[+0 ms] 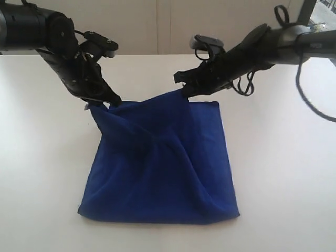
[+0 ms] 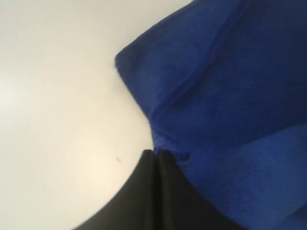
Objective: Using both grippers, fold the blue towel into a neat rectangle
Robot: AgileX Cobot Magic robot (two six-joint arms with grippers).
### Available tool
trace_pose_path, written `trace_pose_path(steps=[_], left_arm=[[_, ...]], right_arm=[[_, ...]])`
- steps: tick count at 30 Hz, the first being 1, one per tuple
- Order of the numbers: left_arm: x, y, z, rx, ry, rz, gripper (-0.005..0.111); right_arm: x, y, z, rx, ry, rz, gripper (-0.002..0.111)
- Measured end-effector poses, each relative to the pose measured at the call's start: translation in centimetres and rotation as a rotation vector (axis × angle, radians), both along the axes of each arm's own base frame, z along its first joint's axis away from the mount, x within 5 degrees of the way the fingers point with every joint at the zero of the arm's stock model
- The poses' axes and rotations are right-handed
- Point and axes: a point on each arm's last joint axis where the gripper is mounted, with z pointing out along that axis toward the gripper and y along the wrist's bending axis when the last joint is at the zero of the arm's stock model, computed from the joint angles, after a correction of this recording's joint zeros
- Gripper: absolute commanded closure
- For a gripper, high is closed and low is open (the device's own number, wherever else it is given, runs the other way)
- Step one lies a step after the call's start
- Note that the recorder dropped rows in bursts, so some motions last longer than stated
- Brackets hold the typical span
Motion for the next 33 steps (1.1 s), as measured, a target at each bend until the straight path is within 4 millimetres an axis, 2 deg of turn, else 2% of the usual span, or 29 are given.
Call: trace_pose_path(steps=[4, 7, 13, 17, 20, 25, 26, 30, 33], left_arm=[[-0.8, 1.8, 1.9, -0.035, 0.066, 0.091, 0.107], [-2.1, 1.8, 4.3, -0.117, 0.075, 0.113, 0.107], [-5.0, 1.7, 9.1, -0.272, 0.066, 0.074, 0.107], [-7.1, 2.0, 11.1, -0.315, 0.076, 0.025, 0.107], [-8.8, 2.3, 11.9, -0.345, 0.073, -0.007, 0.107], [-12.5, 3.2, 12.6, -0.394, 0.063, -0.062, 0.107], [-14.0, 3.7, 12.9, -0.410, 0.048, -0.080, 0.107], [-17.3, 4.8, 13.1, -0.445, 0.029, -0.094, 0.107], [-21.3, 6.2, 13.8, -0.500, -0.025, -0.113, 0.107]], right_arm=[[-1.8, -1.2, 4.1, -0.101, -0.054, 0.005, 0.108], [-3.9, -2.2, 6.8, -0.152, -0.082, -0.004, 0.108], [-8.8, -3.6, 10.8, -0.156, -0.115, -0.027, 0.108], [-12.6, -4.6, 13.2, -0.137, -0.144, -0.045, 0.108], [-15.4, -5.3, 14.2, -0.125, -0.158, -0.054, 0.108], [-19.8, -6.3, 15.2, -0.111, -0.171, -0.051, 0.108], [-21.4, -6.6, 15.8, -0.105, -0.180, -0.041, 0.108], [-24.4, -7.2, 17.2, -0.090, -0.216, -0.020, 0.108], [-28.3, -7.9, 19.2, -0.063, -0.250, 0.018, 0.108]])
